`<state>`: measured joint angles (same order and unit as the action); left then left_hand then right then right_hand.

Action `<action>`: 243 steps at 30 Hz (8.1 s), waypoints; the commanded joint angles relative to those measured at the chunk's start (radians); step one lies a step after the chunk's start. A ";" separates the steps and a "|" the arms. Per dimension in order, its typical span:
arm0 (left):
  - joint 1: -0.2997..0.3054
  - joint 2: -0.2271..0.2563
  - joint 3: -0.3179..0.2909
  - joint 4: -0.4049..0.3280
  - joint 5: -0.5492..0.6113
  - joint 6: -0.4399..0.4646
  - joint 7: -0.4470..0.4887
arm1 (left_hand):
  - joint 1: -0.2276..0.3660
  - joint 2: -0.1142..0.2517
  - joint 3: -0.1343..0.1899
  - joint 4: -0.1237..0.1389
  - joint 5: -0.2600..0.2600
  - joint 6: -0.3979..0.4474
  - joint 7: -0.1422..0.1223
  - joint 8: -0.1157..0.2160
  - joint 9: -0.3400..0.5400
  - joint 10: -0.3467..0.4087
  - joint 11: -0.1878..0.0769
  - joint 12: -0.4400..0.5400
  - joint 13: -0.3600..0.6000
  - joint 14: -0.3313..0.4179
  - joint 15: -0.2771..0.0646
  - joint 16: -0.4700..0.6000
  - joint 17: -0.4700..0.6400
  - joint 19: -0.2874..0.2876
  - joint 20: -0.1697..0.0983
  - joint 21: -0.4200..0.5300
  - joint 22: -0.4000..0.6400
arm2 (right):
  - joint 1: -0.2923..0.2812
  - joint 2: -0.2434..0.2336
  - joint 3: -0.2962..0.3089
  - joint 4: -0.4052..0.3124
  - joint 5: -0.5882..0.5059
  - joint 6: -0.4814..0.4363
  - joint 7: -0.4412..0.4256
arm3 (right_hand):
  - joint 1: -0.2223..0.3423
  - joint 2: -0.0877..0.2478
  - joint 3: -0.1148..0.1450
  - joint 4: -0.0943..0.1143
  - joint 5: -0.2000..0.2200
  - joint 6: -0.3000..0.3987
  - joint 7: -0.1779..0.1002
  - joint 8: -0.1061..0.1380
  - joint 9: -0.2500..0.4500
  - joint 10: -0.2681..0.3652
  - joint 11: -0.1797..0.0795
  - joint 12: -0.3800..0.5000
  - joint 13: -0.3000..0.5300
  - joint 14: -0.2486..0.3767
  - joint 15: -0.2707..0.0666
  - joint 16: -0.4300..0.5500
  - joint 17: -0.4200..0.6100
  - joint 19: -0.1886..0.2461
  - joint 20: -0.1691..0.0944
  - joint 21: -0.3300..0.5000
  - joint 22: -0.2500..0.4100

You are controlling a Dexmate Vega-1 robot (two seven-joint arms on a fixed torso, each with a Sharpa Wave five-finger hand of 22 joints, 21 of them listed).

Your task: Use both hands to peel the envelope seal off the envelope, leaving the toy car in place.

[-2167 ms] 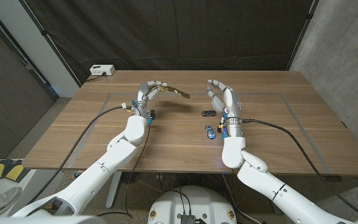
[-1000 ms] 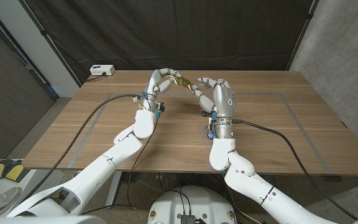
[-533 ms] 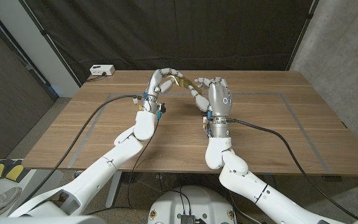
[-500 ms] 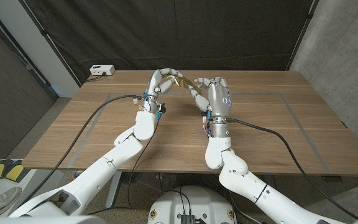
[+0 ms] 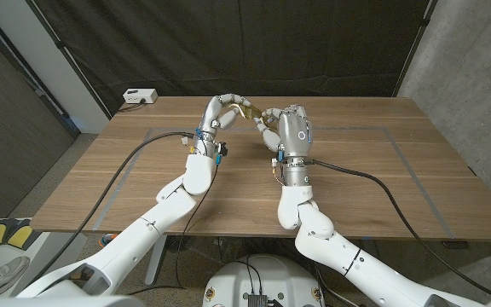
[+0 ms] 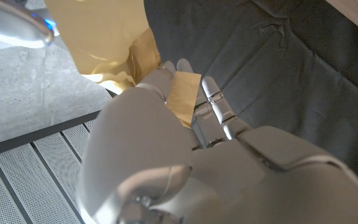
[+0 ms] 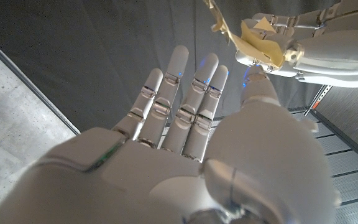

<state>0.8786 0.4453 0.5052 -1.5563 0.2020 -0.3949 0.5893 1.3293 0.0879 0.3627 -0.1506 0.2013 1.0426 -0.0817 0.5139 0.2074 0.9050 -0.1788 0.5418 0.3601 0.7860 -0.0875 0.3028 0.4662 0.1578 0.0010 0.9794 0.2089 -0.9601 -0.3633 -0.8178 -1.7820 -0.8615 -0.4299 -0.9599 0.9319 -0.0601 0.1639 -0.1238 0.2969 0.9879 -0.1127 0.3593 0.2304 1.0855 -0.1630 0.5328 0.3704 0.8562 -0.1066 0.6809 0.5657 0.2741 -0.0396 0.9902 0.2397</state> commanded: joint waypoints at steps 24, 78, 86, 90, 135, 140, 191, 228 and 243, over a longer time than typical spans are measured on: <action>0.005 -0.025 -0.009 0.024 0.031 -0.036 0.043 | 0.026 -0.001 -0.015 0.003 0.011 -0.012 0.000 -0.002 0.013 -0.011 -0.002 -0.004 0.015 -0.005 -0.155 -0.014 0.008 -0.010 -0.007 0.018 -0.001 | 0.041 0.006 -0.046 0.007 -0.005 -0.057 0.015 | -0.029 0.042 -0.056 0.050 0.030 0.090 0.013 0.025 -0.002 0.086 0.017 0.051 0.091 0.074 -0.115 0.049 0.073 0.025 0.002 0.065 0.004; 0.001 -0.056 -0.035 0.065 0.053 -0.152 0.097 | 0.027 0.013 -0.067 0.023 0.018 0.001 -0.070 -0.008 0.000 -0.009 -0.010 -0.045 0.034 -0.011 -0.156 -0.035 0.031 -0.013 -0.015 0.044 -0.012 | 0.102 0.050 -0.077 0.113 -0.071 -0.178 -0.095 | 0.119 0.086 -0.040 0.005 0.079 0.142 -0.031 0.005 -0.011 0.154 -0.008 0.023 0.172 0.141 -0.122 0.079 0.199 -0.008 -0.008 0.210 0.006; -0.004 -0.067 -0.040 0.079 0.054 -0.185 0.106 | 0.022 0.014 -0.074 0.027 0.018 0.013 -0.084 -0.007 -0.005 -0.001 -0.013 -0.053 0.032 -0.008 -0.156 -0.035 0.034 -0.012 -0.017 0.045 -0.014 | 0.109 0.056 -0.071 0.142 -0.064 -0.174 -0.147 | 0.165 0.119 -0.012 -0.015 0.048 0.222 -0.016 0.018 -0.030 0.209 0.009 0.027 0.171 0.166 -0.123 0.079 0.212 -0.014 -0.019 0.245 0.009; -0.001 -0.074 -0.044 0.079 0.026 -0.203 0.092 | 0.019 0.014 -0.079 0.029 0.018 0.026 -0.097 -0.005 -0.008 0.009 -0.014 -0.057 0.031 -0.008 -0.156 -0.037 0.035 -0.012 -0.020 0.045 -0.015 | 0.056 0.132 0.024 0.185 -0.152 -0.108 -0.157 | 0.194 0.125 0.000 -0.029 0.025 0.237 -0.001 0.013 -0.037 0.223 0.015 0.036 0.190 0.182 -0.124 0.090 0.230 -0.018 -0.025 0.266 0.012; 0.000 -0.110 -0.041 0.085 0.120 -0.177 0.181 | 0.004 0.012 -0.118 0.039 0.049 0.065 -0.120 -0.022 -0.017 0.072 -0.018 -0.125 0.023 -0.007 -0.155 -0.069 0.022 -0.008 -0.031 0.035 -0.016 | -0.066 0.161 0.161 0.064 -0.101 0.180 -0.104 | -0.113 0.078 -0.107 0.104 -0.106 0.150 0.022 -0.071 -0.019 0.147 0.046 -0.024 0.216 0.098 -0.111 0.098 0.252 -0.115 0.024 0.348 -0.004; 0.007 -0.107 -0.041 0.074 0.123 -0.174 0.186 | 0.004 0.013 -0.121 0.039 0.049 0.073 -0.120 -0.023 -0.017 0.078 -0.018 -0.132 0.024 -0.007 -0.155 -0.069 0.023 -0.008 -0.033 0.033 -0.016 | -0.041 0.128 0.115 0.047 -0.069 0.113 -0.082 | -0.118 0.062 -0.116 0.098 -0.096 0.129 0.020 -0.084 -0.017 0.135 0.043 -0.034 0.214 0.081 -0.114 0.095 0.247 -0.120 0.028 0.351 -0.008; 0.031 -0.100 -0.058 0.041 0.147 -0.209 0.212 | -0.015 0.019 -0.157 0.052 0.039 0.162 -0.119 -0.047 -0.020 0.200 -0.024 -0.241 0.030 0.020 -0.152 -0.055 0.025 0.012 -0.050 0.004 -0.016 | 0.061 -0.003 -0.030 0.010 -0.018 -0.036 -0.055 | 0.018 0.128 -0.059 0.014 -0.036 0.250 -0.009 -0.084 -0.017 0.219 0.018 -0.025 0.237 0.127 -0.121 0.129 0.237 -0.103 -0.002 0.410 -0.028; 0.028 -0.110 -0.082 0.069 0.142 -0.246 0.221 | -0.015 0.018 -0.155 0.051 0.033 0.179 -0.123 -0.062 -0.001 0.213 -0.026 -0.296 0.044 0.050 -0.152 -0.075 0.006 0.020 -0.051 -0.005 -0.012 | 0.008 0.282 0.220 0.247 -0.202 0.063 -0.157 | 0.170 0.122 0.045 -0.039 -0.101 0.264 0.020 -0.076 0.024 0.241 0.001 0.004 0.319 0.141 -0.122 0.154 0.342 -0.115 -0.021 0.463 -0.034; 0.052 -0.102 -0.094 0.046 0.167 -0.205 0.242 | -0.003 0.021 -0.151 0.043 0.030 0.143 -0.121 -0.062 0.002 0.194 -0.024 -0.297 0.054 0.054 -0.154 -0.090 0.003 0.022 -0.053 0.000 -0.010 | -0.066 0.497 0.458 0.292 -0.408 0.222 -0.157 | 0.175 0.115 0.065 -0.037 -0.107 0.260 0.019 -0.071 0.037 0.241 0.003 0.002 0.328 0.127 -0.122 0.145 0.358 -0.117 -0.021 0.463 -0.039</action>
<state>0.9121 0.3368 0.4202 -1.4892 0.3481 -0.6310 0.8146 1.3141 0.1011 0.2071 -0.1025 0.2322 1.1945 -0.2015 0.4551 0.2108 1.1004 -0.2050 0.2387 0.4107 0.8275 -0.1000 0.2134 0.4679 0.1698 -0.0411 0.9792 0.1943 -0.9816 0.0004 -0.5038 -1.5203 -1.1341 -0.3144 -1.1154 1.0951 0.0609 0.2171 -0.1601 0.1953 1.2468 -0.0958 0.2816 0.2628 1.3228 -0.1537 0.5327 0.6922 0.9917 -0.1533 0.8286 0.9195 0.1635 -0.0357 1.4514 0.1997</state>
